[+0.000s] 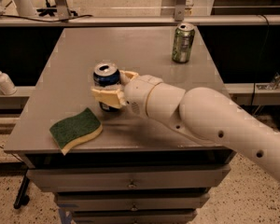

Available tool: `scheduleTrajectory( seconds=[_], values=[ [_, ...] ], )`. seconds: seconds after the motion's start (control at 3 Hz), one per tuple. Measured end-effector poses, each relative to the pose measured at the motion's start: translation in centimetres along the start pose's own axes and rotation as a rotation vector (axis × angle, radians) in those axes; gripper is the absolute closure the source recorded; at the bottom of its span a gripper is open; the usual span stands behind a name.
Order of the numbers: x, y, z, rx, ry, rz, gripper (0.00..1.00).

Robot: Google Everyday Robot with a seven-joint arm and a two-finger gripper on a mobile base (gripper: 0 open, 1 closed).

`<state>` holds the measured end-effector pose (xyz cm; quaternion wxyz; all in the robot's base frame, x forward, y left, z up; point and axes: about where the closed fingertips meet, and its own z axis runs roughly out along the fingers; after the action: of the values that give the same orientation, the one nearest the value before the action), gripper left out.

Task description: Move pepsi can near sponge

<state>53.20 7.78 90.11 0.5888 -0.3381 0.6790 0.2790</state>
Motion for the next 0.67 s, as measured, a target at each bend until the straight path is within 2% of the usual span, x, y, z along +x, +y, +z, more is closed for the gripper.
scheduleTrajectory(
  seconds=[0.67],
  values=[
    [-0.33, 0.26, 0.05, -0.002, -0.017, 0.014, 1.00]
  ],
)
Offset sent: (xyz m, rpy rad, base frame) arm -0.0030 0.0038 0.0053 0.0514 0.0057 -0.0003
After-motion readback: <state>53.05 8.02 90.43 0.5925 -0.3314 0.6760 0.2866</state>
